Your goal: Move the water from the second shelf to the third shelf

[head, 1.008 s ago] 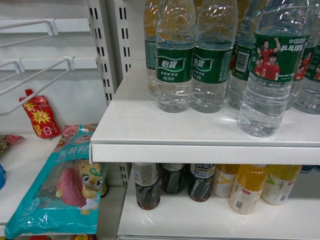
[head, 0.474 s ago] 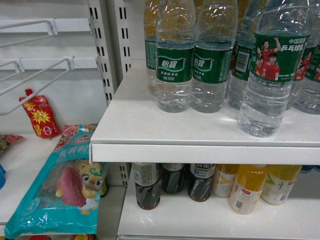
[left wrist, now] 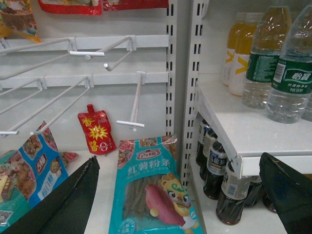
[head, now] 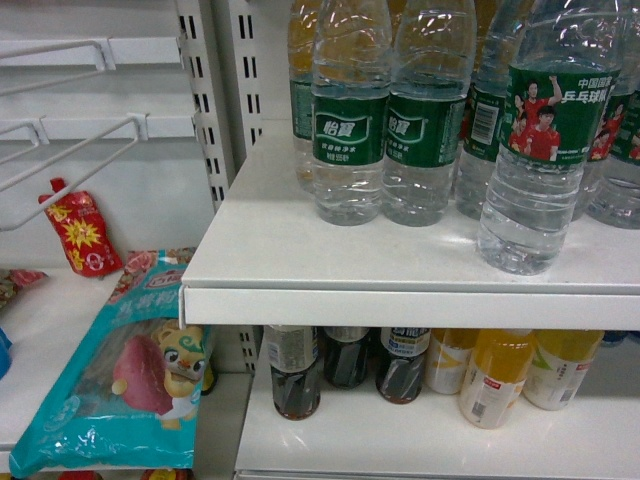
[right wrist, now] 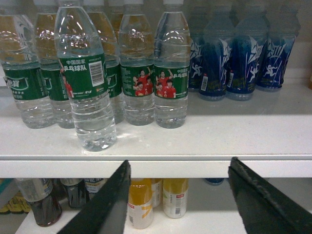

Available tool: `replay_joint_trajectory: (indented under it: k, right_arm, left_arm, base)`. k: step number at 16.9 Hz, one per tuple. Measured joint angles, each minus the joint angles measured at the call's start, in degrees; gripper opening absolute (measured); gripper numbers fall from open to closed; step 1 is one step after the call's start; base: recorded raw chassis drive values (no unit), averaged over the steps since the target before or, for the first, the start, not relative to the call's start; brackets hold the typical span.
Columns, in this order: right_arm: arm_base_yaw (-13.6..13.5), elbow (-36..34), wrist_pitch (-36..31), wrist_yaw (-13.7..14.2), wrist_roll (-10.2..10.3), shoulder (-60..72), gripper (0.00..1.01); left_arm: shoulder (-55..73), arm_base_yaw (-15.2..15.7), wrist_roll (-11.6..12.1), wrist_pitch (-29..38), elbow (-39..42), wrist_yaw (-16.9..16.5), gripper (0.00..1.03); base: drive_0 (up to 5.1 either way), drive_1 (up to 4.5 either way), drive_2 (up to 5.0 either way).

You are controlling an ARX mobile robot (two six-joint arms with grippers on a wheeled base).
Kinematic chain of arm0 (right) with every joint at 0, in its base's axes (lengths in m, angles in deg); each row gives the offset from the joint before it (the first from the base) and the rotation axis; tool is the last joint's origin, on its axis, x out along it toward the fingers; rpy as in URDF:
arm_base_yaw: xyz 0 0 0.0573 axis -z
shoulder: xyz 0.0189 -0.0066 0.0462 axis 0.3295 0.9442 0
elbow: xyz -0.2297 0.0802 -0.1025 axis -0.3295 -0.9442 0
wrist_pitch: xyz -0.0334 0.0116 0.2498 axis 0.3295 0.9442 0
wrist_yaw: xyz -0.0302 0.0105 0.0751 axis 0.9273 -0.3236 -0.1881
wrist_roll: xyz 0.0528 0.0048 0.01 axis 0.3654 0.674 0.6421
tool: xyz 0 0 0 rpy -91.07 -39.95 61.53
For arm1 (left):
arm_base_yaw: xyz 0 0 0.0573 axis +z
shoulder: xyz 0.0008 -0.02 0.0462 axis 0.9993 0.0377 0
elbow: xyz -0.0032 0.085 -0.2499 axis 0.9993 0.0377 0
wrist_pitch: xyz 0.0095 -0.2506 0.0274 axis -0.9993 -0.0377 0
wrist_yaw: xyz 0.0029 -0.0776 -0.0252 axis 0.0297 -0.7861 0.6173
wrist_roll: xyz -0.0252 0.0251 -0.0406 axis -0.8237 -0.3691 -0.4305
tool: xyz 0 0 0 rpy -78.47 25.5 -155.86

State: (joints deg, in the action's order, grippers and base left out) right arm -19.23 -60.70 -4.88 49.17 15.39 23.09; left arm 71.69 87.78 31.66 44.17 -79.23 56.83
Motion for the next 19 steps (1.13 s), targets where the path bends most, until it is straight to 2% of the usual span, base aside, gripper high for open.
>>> replay_joint_trajectory:
  k: [3, 4, 6, 19]
  right_arm:
    - [0.00, -0.02, 0.00, 0.00, 0.00, 0.00, 0.94]
    - [0.00, -0.02, 0.00, 0.00, 0.02, 0.00, 1.00]
    - [0.00, -0.02, 0.00, 0.00, 0.02, 0.00, 0.97]
    - [0.00, -0.02, -0.22, 0.00, 0.00, 0.00, 0.98]
  left_arm:
    - [0.00, 0.00, 0.00, 0.00, 0.00, 0.00, 0.98]
    - [0.00, 0.00, 0.00, 0.00, 0.00, 0.00, 0.98]
    - [0.00, 0.00, 0.00, 0.00, 0.00, 0.00, 0.98]
    - [0.00, 0.00, 0.00, 0.13, 0.00, 0.02, 0.98]
  base:
    - [0.0, 0.00, 0.0]
    - [0.0, 0.00, 0.0]
    - [0.0, 0.00, 0.0]
    - [0.0, 0.00, 0.0]
